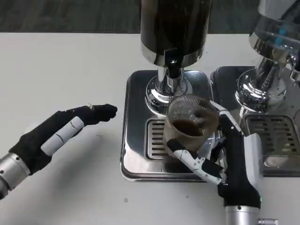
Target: Grasp the cup under the faucet to collect the drink, then remove the cup.
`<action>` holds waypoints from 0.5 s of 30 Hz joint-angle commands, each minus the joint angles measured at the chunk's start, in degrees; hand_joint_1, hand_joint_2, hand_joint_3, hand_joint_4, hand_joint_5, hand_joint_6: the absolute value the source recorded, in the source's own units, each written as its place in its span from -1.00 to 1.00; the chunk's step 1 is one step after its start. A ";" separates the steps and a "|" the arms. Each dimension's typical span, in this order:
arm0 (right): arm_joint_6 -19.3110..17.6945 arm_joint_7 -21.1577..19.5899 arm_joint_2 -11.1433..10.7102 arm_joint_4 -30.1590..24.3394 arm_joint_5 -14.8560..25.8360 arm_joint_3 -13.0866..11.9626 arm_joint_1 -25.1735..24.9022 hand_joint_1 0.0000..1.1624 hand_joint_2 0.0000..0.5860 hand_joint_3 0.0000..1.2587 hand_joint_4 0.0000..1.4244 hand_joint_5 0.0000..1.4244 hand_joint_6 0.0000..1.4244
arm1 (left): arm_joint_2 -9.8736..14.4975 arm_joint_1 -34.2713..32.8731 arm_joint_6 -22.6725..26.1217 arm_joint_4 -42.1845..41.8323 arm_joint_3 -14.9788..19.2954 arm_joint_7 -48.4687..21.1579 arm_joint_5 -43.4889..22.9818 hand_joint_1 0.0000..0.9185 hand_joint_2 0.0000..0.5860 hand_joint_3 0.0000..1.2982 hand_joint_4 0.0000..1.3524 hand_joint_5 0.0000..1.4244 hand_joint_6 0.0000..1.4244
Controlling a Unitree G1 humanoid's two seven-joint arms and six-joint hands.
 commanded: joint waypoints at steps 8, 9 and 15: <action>-0.49 3.58 -2.74 -10.96 0.61 -2.22 8.75 0.30 -0.28 -0.08 0.00 0.28 0.75 | 0.50 2.06 -5.21 -10.04 -0.29 -2.97 -1.26 -1.00 -0.48 -0.56 -0.70 -0.76 -0.85; -0.43 4.19 -3.03 -12.16 0.65 -2.38 9.82 0.30 -0.28 -0.08 -0.01 0.28 0.75 | 0.58 2.55 -5.41 -11.30 -0.30 -3.28 -1.56 -1.00 -0.48 -0.56 -0.70 -0.76 -0.85; -0.27 6.81 -4.12 -17.30 0.74 -3.18 14.39 0.40 -0.37 -0.08 -0.03 0.28 0.75 | 1.55 5.18 -6.55 -17.02 -0.58 -4.53 -2.26 -1.00 -0.48 -0.56 -0.70 -0.77 -0.85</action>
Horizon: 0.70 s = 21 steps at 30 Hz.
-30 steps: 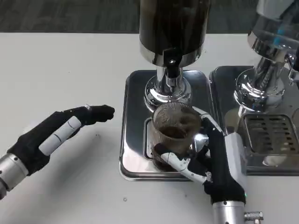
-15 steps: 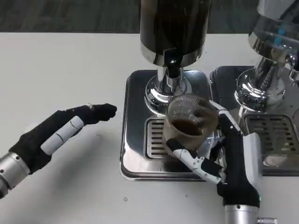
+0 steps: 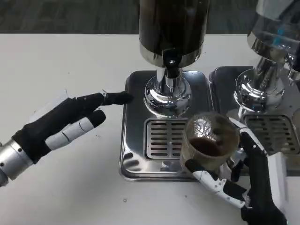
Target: Grasp the cup under the faucet to collect the drink, then remove the cup.
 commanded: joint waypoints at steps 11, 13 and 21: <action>-0.98 5.00 -0.82 -11.44 0.37 -2.03 7.82 0.49 -0.41 -0.09 -0.07 0.29 0.75 | 4.06 7.88 -5.68 -10.92 -2.06 -2.62 -1.55 -1.00 -0.50 -0.65 -0.81 -0.83 -0.85; -0.98 5.55 -0.78 -12.45 0.39 -2.20 8.66 0.50 -0.40 -0.08 -0.07 0.28 0.75 | 4.63 8.95 -6.58 -12.15 -2.50 -2.71 -1.76 -1.00 -0.50 -0.67 -0.83 -0.85 -0.85; -0.80 7.24 -0.94 -13.78 -0.41 -2.31 10.82 0.55 -0.47 -0.06 -0.03 0.28 0.80 | 6.67 11.52 -8.10 -16.06 -3.44 -2.86 -3.13 -1.00 -0.54 -0.72 -0.85 -0.87 -0.87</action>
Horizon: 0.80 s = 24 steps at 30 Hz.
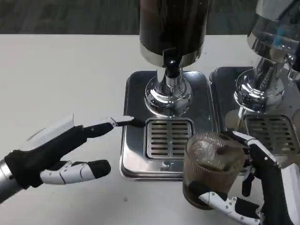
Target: Grasp the cup under the faucet to collect the drink, then remove the cup.
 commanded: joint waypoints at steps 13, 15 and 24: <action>-2.67 -2.56 0.87 -1.75 -2.31 -1.20 -0.03 0.61 -0.54 0.00 0.01 0.30 0.84 | 3.62 2.69 -3.81 -4.38 -1.16 -0.25 -2.38 -1.00 -0.51 -0.73 -0.86 -0.88 -0.87; -3.01 -3.35 1.04 -2.29 -2.82 -1.47 0.04 0.61 -0.56 0.00 0.01 0.32 0.85 | 3.89 3.26 -4.73 -5.07 -1.49 -0.24 -2.55 -1.00 -0.51 -0.73 -0.86 -0.88 -0.87; -4.26 -5.68 1.80 -3.91 -4.06 -2.07 1.11 0.62 -0.56 0.04 0.04 0.33 0.87 | 4.74 4.55 -6.48 -6.50 -3.15 0.16 -2.74 -1.00 -0.51 -0.73 -0.87 -0.89 -0.87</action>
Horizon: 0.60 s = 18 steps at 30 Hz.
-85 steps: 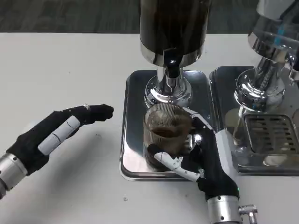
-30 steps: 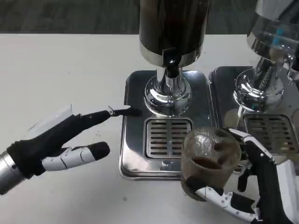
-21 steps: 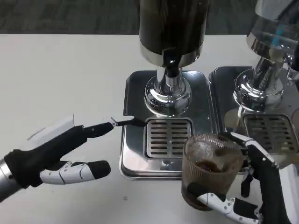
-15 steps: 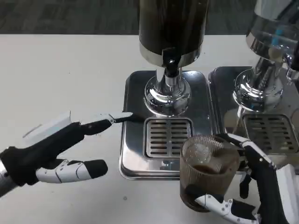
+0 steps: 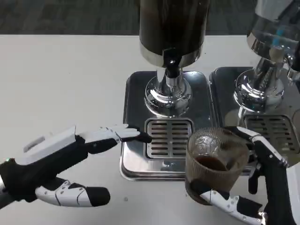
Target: Grasp the cup under the faucet to collect the drink, then remove the cup.
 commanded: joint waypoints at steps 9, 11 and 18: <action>-3.19 -3.34 1.04 -4.29 -0.65 -1.05 1.62 0.62 -0.59 0.06 0.06 0.35 0.87 | 2.29 0.49 -4.06 -0.45 -1.72 0.50 -0.51 -1.00 -0.51 -0.73 -0.89 -0.92 -0.87; -3.36 -3.43 1.02 -4.69 -0.77 -1.09 1.95 0.63 -0.59 0.07 0.06 0.35 0.87 | 2.53 0.68 -5.14 -0.43 -1.82 0.68 -0.52 -1.00 -0.51 -0.73 -0.89 -0.92 -0.87; -3.85 -3.72 1.33 -6.41 -1.24 -1.28 3.15 0.63 -0.60 0.10 0.07 0.35 0.89 | 3.29 0.91 -7.04 -0.27 -2.47 1.25 -0.89 -1.00 -0.50 -0.73 -0.90 -0.93 -0.87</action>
